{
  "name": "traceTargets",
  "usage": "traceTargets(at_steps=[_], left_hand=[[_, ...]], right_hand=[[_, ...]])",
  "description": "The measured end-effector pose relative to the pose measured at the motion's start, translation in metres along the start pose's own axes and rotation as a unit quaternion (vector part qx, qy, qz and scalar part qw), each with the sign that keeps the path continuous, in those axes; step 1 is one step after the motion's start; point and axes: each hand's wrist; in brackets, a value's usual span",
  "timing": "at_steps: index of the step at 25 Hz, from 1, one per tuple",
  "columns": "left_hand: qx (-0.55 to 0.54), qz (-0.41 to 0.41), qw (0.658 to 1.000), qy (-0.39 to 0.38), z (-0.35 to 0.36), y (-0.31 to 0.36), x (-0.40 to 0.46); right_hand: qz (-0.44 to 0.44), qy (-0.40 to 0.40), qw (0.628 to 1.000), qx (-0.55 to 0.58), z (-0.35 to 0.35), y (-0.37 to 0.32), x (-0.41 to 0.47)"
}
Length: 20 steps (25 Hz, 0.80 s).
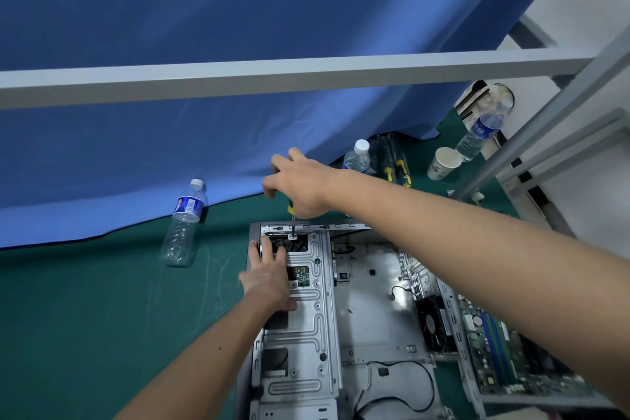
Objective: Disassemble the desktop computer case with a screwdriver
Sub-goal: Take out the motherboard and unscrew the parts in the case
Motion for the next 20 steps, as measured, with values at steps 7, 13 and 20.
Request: traceTargets(at_steps=[7, 13, 20], left_hand=[[-0.003, -0.001, 1.0, 0.0, 0.001, 0.0, 0.002], [-0.005, -0.001, 1.0, 0.0, 0.0, 0.0, 0.002], [-0.004, 0.0, 1.0, -0.001, 0.0, 0.0, 0.002]], right_hand=[[0.042, 0.032, 0.993, -0.106, 0.004, -0.007, -0.002], [0.08, -0.022, 0.996, -0.022, -0.001, -0.008, 0.003], [0.005, 0.016, 0.998, 0.062, 0.003, 0.002, -0.002]])
Point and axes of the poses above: each hand's wrist, its own x-axis towards the middle knuckle, its own z-axis out of the palm, y = z × x, and after that the axes turned 15 degrees about -x, right-handed
